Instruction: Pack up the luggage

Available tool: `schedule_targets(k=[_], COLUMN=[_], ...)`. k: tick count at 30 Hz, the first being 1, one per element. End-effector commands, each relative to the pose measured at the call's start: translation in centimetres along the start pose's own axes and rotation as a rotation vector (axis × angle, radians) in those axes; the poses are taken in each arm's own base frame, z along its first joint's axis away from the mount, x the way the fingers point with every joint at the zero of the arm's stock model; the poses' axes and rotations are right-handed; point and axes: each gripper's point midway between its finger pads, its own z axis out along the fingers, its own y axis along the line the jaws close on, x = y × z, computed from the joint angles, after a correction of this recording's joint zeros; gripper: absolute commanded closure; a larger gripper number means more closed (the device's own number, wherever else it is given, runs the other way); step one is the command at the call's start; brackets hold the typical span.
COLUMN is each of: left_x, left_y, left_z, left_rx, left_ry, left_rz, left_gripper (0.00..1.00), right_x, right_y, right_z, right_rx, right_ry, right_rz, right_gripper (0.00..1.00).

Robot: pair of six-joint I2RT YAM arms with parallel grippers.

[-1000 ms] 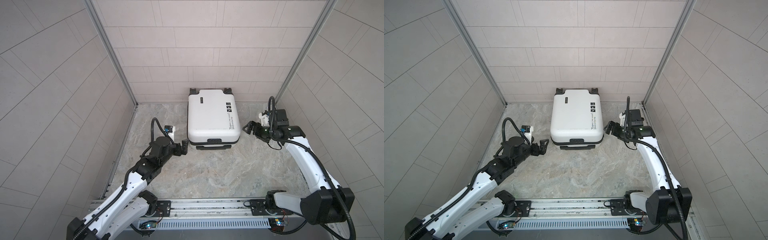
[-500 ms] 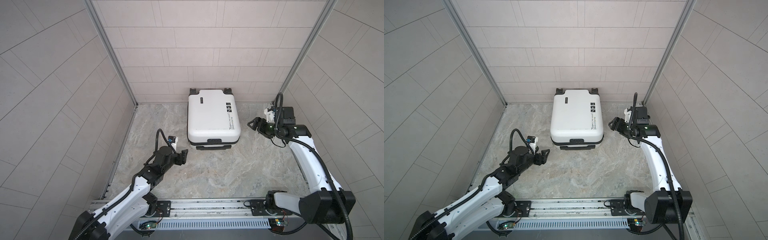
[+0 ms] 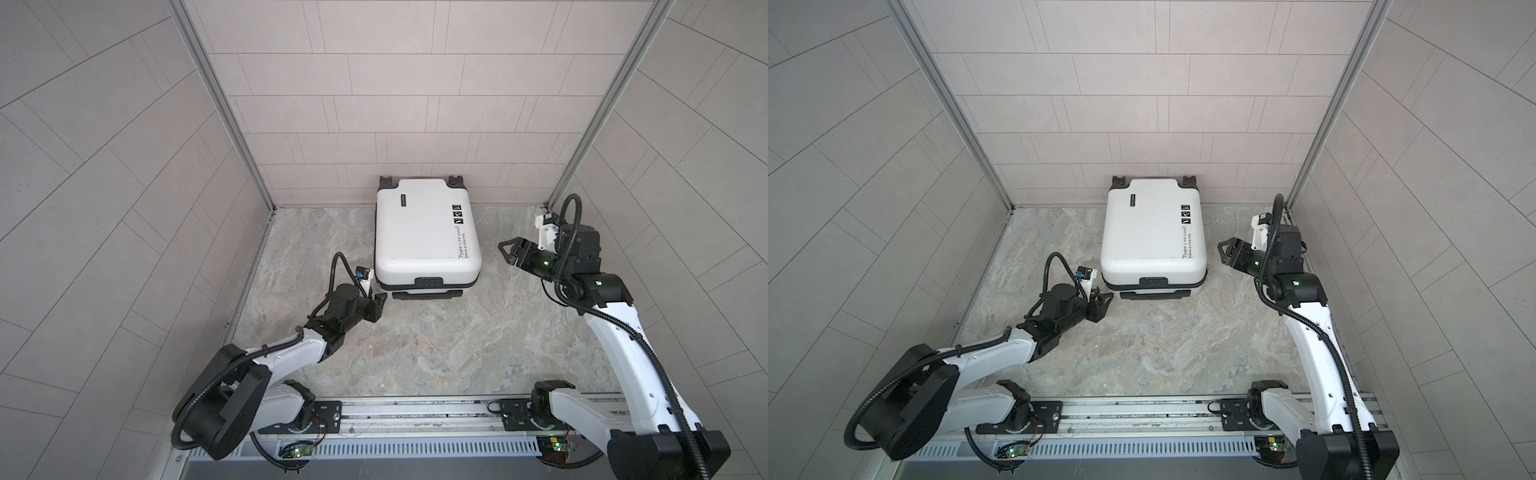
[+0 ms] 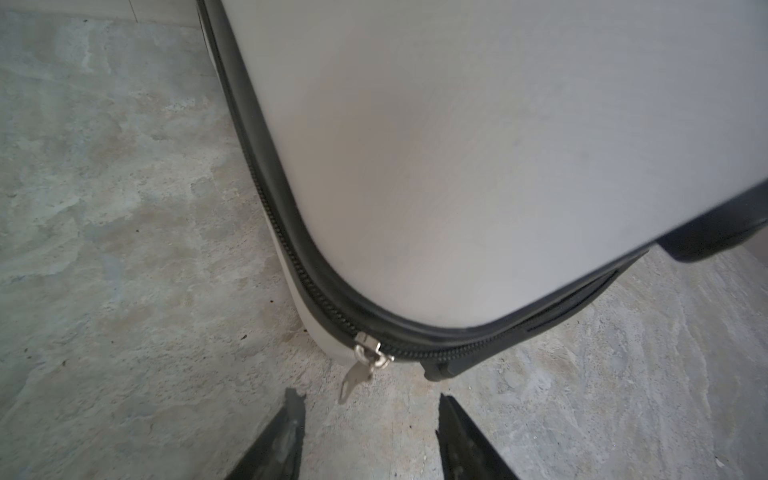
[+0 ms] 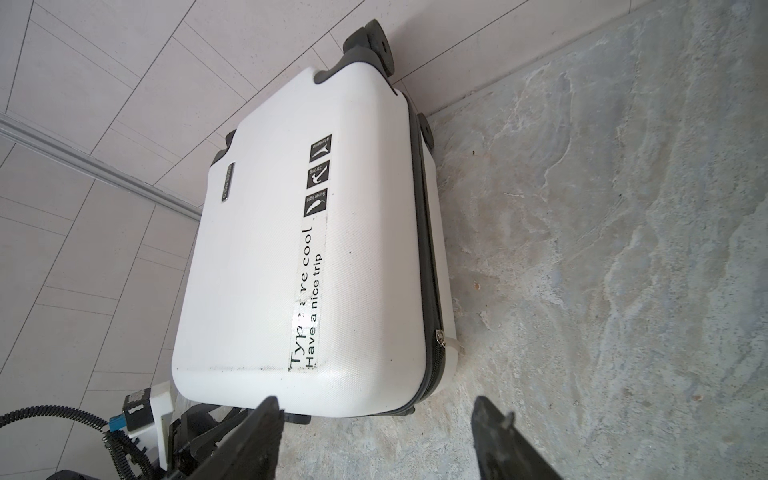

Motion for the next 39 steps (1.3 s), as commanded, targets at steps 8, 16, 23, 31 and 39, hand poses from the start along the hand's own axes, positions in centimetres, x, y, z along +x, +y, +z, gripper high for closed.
schedule_targets(k=[8,16,23,31,39], left_x=[-0.7,-0.3,-0.5,-1.2,-1.1], left_y=[0.6,1.1,1.0,0.4,0.2], left_z=[0.9,1.4,1.6,0.8,-0.8], left_rx=[-0.010,0.001,0.021,0.045,0.045], left_ry=[-0.102,-0.098,-0.103,-0.117,-0.099], left_rz=[0.076,0.082,0.108,0.114,0.083], left_gripper=[0.53,0.66,0.79,1.00,1.00], right_x=[-0.3,0.6,0.6,1.3,2.0], right_y=[0.5,1.7,3.1,3.7,2.9], right_z=[0.9,3.1,4.7,6.3,6.7], right_rx=[-0.002,-0.018,-0.032,-0.023,0.006], right_ry=[0.013,0.077,0.109,0.151,0.175], right_rz=[-0.008,-0.025,-0.048,-0.052,-0.043], right_gripper=[0.33,0.42,0.45,0.45,0.46])
